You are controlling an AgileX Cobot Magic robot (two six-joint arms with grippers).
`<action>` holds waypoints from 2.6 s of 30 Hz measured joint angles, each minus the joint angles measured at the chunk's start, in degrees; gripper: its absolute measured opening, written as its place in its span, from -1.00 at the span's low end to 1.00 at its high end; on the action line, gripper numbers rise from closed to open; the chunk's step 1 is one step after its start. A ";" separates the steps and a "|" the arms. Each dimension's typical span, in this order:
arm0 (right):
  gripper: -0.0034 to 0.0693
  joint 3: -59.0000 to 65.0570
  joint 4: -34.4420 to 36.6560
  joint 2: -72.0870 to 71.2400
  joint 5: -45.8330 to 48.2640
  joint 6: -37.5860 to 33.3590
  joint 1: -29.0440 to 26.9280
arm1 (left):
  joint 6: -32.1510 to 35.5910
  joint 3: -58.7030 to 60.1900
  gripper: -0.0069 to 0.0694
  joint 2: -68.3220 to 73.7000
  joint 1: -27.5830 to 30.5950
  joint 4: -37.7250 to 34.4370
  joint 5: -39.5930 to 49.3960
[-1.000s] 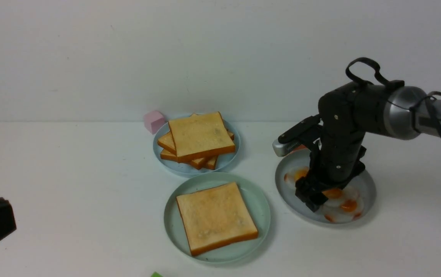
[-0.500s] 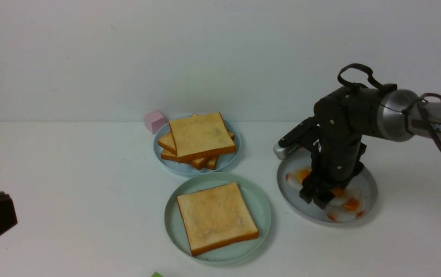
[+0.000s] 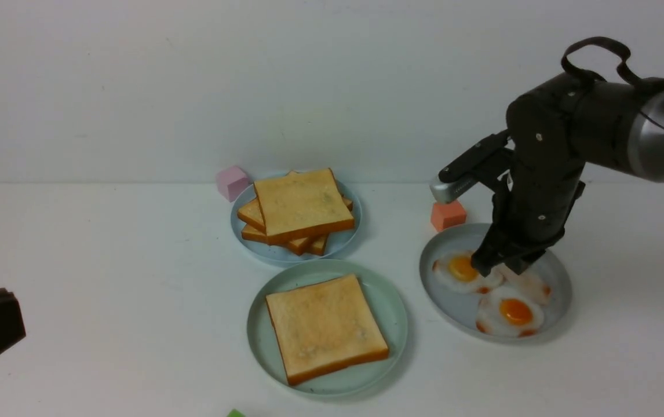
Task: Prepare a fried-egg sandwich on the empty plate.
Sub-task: Use the right arm to grab a fried egg, then use the right arm to place the fried egg on the slice of bread in the middle
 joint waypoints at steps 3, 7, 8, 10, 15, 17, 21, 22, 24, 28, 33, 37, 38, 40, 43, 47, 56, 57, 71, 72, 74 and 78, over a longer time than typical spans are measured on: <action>-0.71 0.00 -0.15 0.05 0.25 0.00 0.00 | 0.12 0.00 -0.85 0.00 0.00 0.00 0.00; -0.71 0.00 -1.98 -1.90 1.12 2.03 0.12 | 0.25 0.00 -0.85 0.00 0.00 0.29 0.00; -0.71 0.00 -1.98 -2.11 1.22 2.16 0.24 | 0.25 0.00 -0.85 0.00 0.00 0.29 0.00; -0.71 -0.45 -1.64 -6.17 1.64 3.96 2.74 | 0.27 0.00 -0.85 0.00 0.00 1.14 0.00; -0.71 -0.97 0.48 -10.80 0.20 6.41 11.54 | 0.27 0.00 -0.85 0.00 0.00 2.61 -0.02; -0.71 -1.08 1.05 -11.10 -0.91 8.49 16.67 | 0.27 0.00 -0.85 0.00 0.00 3.32 -0.19; -0.71 -1.08 -1.04 -7.29 -5.32 14.60 23.35 | 0.27 0.00 -0.85 0.00 0.00 3.71 -0.85; -0.71 -1.03 -2.40 -6.00 -6.69 16.06 24.17 | 0.27 0.00 -0.85 0.00 0.00 3.76 -0.85; -0.71 -1.03 -4.97 -3.77 -8.77 18.53 25.16 | 0.27 0.00 -0.85 0.00 0.00 3.76 -0.85; -0.71 -1.30 -7.92 -0.48 -10.76 21.66 25.65 | 0.27 0.00 -0.85 0.00 0.00 3.81 -0.90; -0.71 -3.66 -8.18 1.83 -11.61 22.43 25.68 | 0.27 0.00 -0.85 0.00 0.00 4.08 -0.90; -0.71 -5.98 -8.18 3.93 -11.76 22.56 25.68 | 0.27 0.00 -0.85 0.00 0.00 4.13 -0.90; -0.71 -6.06 -8.18 3.93 -11.76 22.56 25.68 | 0.27 0.00 -0.85 0.00 0.00 4.13 -0.90; -0.71 -6.35 -8.23 5.28 -11.61 22.56 25.68 | 0.27 0.00 -0.85 0.00 0.00 4.13 -0.90; -0.71 -6.40 -8.23 6.12 -11.39 22.56 25.68 | 0.27 0.00 -0.85 0.00 0.00 4.13 -0.90; -0.71 -6.69 -8.38 6.16 -11.12 22.56 25.72 | 0.27 0.00 -0.84 0.00 0.00 4.13 -0.90; -0.61 -6.71 -7.83 6.31 -11.18 22.56 25.72 | 0.27 0.00 -0.83 0.00 0.00 3.67 -0.90; -0.52 -6.71 -7.26 6.38 -11.13 22.56 25.72 | 0.27 0.00 -0.83 0.00 0.00 3.61 -0.90; 0.80 -6.71 -5.54 5.93 -8.55 22.56 28.44 | 0.27 0.00 -0.81 0.00 0.00 3.26 -0.90; 0.83 -6.71 -5.54 5.58 -8.18 22.56 28.75 | 0.27 0.00 -0.81 0.00 0.00 3.26 -0.90; 0.84 -7.03 -5.60 4.54 -7.30 22.56 29.33 | 0.27 0.00 -0.81 0.00 0.00 3.26 -0.90; 0.72 -7.48 -5.71 1.99 -5.63 22.50 30.31 | 0.27 0.00 -0.80 0.00 0.00 3.26 -0.90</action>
